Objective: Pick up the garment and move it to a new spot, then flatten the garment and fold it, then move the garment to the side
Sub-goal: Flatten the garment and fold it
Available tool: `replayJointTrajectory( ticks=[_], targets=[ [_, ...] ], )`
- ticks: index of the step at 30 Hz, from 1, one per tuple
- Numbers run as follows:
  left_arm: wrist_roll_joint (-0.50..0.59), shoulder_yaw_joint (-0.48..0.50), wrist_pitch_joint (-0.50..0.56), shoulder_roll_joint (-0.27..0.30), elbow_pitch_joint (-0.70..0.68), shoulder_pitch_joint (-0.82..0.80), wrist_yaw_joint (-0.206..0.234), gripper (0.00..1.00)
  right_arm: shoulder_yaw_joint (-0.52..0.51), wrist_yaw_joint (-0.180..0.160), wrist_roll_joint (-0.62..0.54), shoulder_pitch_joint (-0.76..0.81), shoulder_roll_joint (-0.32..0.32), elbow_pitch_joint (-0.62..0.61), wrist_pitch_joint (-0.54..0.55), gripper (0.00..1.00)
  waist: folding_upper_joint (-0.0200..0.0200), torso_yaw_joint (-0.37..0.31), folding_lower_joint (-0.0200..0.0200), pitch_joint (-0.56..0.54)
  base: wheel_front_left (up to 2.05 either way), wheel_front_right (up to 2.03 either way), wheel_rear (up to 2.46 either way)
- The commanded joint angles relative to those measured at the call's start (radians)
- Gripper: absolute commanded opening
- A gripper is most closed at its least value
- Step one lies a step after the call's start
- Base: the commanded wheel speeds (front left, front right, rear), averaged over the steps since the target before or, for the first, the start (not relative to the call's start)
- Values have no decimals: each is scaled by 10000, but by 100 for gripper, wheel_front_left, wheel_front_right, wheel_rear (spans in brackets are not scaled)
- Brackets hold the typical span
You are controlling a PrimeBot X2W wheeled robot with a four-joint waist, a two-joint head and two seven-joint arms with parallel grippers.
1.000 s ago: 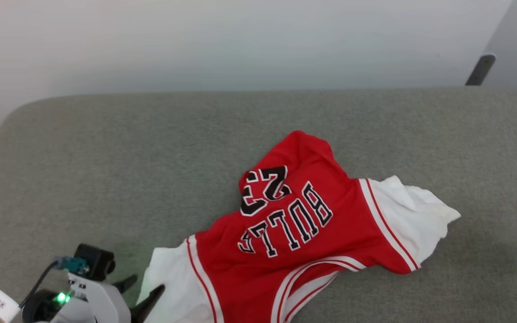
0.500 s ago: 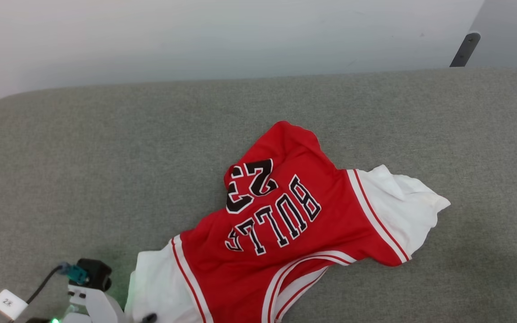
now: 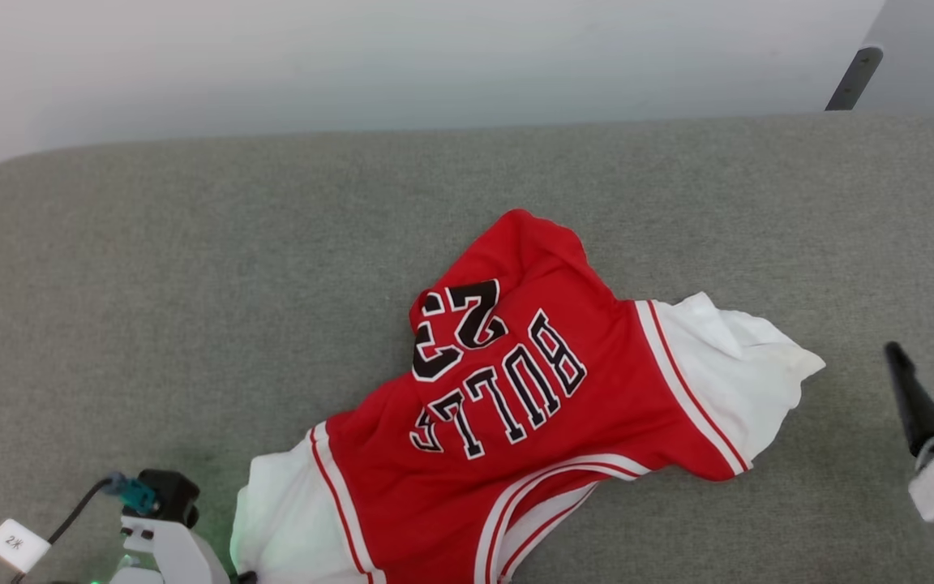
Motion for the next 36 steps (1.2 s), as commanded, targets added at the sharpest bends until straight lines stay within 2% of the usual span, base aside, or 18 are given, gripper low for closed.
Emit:
replayJointTrajectory(
  ticks=[1,10,17,30,31,32,36],
  targets=[
    [77,-107,-2,-94,89,-56,26,0,167,-4,175,-308,-204,297,313,100,0,45,0,104,0,0,0],
    [363,-433,-19,-533,130,-834,-247,0,1076,-3,684,-1835,-1242,2487,1652,100,0,587,0,621,0,0,0],
    [494,-587,-113,-805,339,-1288,-457,0,1474,-3,911,-2739,-1630,3923,2177,100,0,906,0,881,0,0,0],
    [521,-760,-215,-1140,819,-1822,-693,0,2226,-6,1225,-4001,-1838,6807,3428,100,0,1199,0,1109,0,0,0],
    [508,-767,-216,-1141,859,-1836,-713,0,2313,-7,1267,-4043,-1835,7006,3563,21,0,1197,0,1109,0,0,0],
    [507,-778,-200,-1140,899,-1852,-721,0,2423,-6,1303,-4088,-1869,7145,3678,0,0,1190,0,1106,0,0,0],
    [417,-760,-75,-1120,987,-1934,-734,0,2600,-6,1489,-4415,-1973,7381,3896,0,0,1138,0,1023,0,0,0]
  ],
)
